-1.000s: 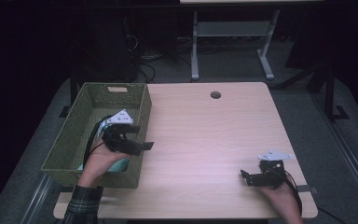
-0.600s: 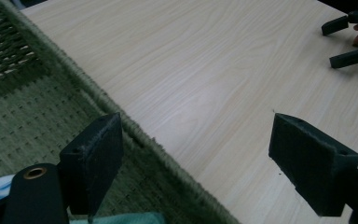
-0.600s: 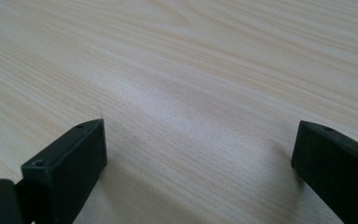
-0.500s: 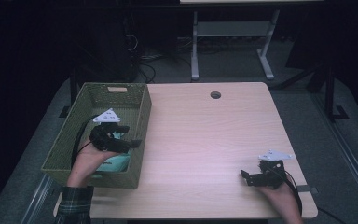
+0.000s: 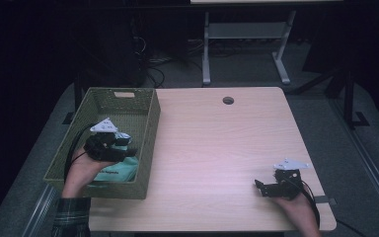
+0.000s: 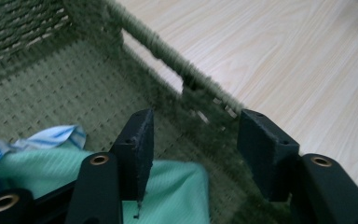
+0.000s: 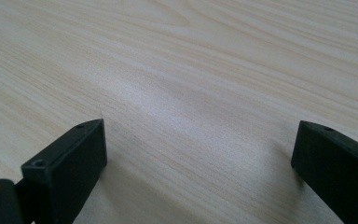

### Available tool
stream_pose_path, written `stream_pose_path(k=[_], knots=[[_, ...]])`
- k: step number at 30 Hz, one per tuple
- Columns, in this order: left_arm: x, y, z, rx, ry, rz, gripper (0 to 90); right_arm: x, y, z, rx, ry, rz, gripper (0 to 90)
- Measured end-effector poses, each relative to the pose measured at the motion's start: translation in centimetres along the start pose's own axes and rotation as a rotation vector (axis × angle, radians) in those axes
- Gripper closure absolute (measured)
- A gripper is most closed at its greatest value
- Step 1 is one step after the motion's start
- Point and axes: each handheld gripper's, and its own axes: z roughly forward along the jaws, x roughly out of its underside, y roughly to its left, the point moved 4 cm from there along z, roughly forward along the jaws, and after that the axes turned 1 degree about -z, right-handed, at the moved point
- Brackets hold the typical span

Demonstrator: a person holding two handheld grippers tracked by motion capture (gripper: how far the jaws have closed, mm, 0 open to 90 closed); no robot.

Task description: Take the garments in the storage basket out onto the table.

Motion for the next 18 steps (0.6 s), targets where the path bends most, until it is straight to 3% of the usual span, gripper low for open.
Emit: stream_pose_path(k=[18], knots=[[1.4, 0.5, 1.4, 0.056, 0.123, 0.048, 49.5, 0.0, 0.0, 0.0, 0.002, 0.001, -0.002, 2.9]])
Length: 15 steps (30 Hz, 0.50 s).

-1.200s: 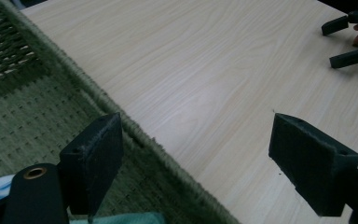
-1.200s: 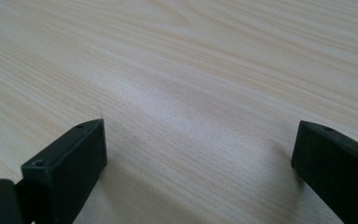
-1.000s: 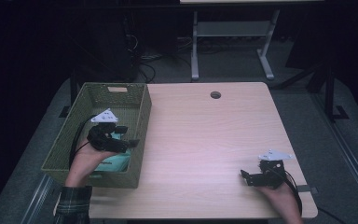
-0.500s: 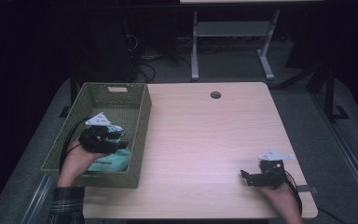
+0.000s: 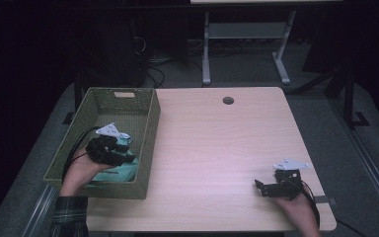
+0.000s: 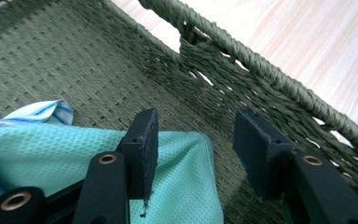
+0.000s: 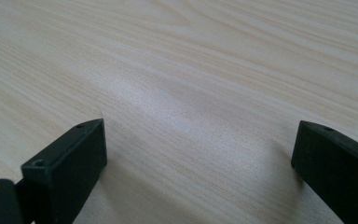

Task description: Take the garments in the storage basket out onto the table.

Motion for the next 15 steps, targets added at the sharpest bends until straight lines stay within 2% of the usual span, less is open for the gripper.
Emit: stream_pose_path(k=[5, 11, 15], knots=[[0.1, 0.0, 0.9, 0.017, 0.048, 0.030, 48.6, 0.0, 0.0, 0.0, 0.000, 0.000, 0.000, 2.9], [0.6, 0.0, 2.3, 0.032, 0.133, 0.062, 47.3, 0.0, 0.0, 0.0, 0.000, 0.000, 0.000, 2.9], [0.9, 0.1, 2.9, 0.030, 0.153, 0.050, 46.6, 0.0, 0.0, 0.0, 0.000, 0.000, 0.000, 2.9]])
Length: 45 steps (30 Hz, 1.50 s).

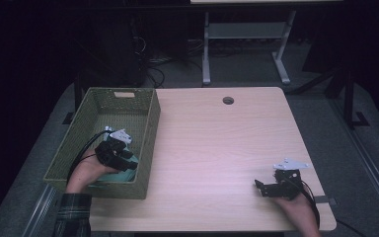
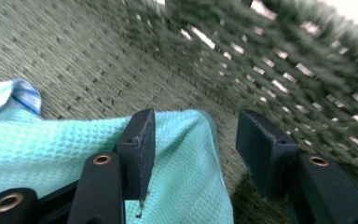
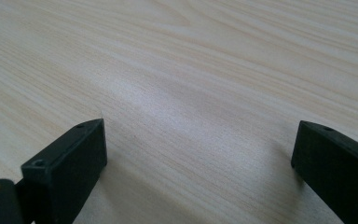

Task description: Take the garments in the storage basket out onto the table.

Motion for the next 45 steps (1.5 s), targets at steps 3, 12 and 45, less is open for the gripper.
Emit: stream_pose_path(k=[3, 12, 45], knots=[[0.4, 0.3, 0.6, 0.004, 0.032, -0.003, 46.5, 0.0, 0.0, 0.0, 0.000, 0.000, 0.000, 2.9], [1.0, 0.5, 1.9, 0.014, 0.107, -0.016, 48.8, 0.0, 0.0, 0.0, 0.000, 0.000, 0.001, 2.9], [-0.6, 2.2, -7.3, -0.138, -0.424, -0.213, 87.3, 0.0, 0.0, 0.0, 0.001, 0.000, 0.001, 3.1]])
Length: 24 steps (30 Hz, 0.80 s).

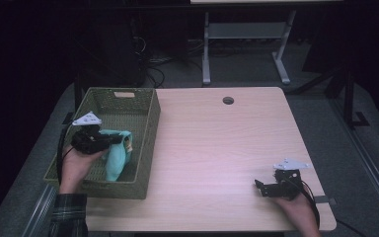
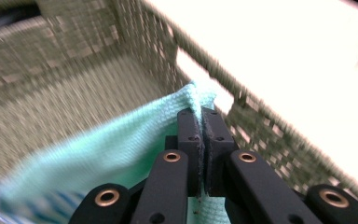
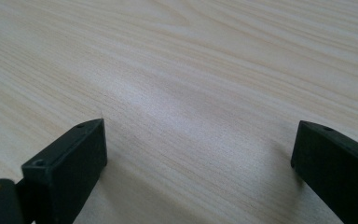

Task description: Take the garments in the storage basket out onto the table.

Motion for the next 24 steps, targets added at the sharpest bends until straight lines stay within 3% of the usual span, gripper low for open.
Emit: stream_pose_path(k=[1, 2, 8, 11, 24], knots=[[-0.4, 0.1, -0.6, -0.011, -0.038, -0.005, 87.4, 0.0, 0.0, 0.0, 0.001, -0.001, 0.000, 3.1], [-0.4, 0.1, -0.6, -0.011, -0.038, -0.005, 87.4, 0.0, 0.0, 0.0, 0.001, -0.001, 0.000, 3.1], [-2.1, 0.2, -2.6, -0.028, -0.160, 0.001, 87.6, 0.0, 0.0, 0.0, 0.002, -0.001, 0.002, 3.3], [-2.8, 0.1, -3.3, -0.039, -0.195, 0.009, 87.7, 0.0, 0.0, 0.0, 0.002, -0.001, 0.002, 3.4], [-4.6, -0.3, -4.7, -0.025, -0.268, 0.018, 87.7, 0.0, 0.0, 0.0, 0.004, -0.001, 0.003, 3.7]])
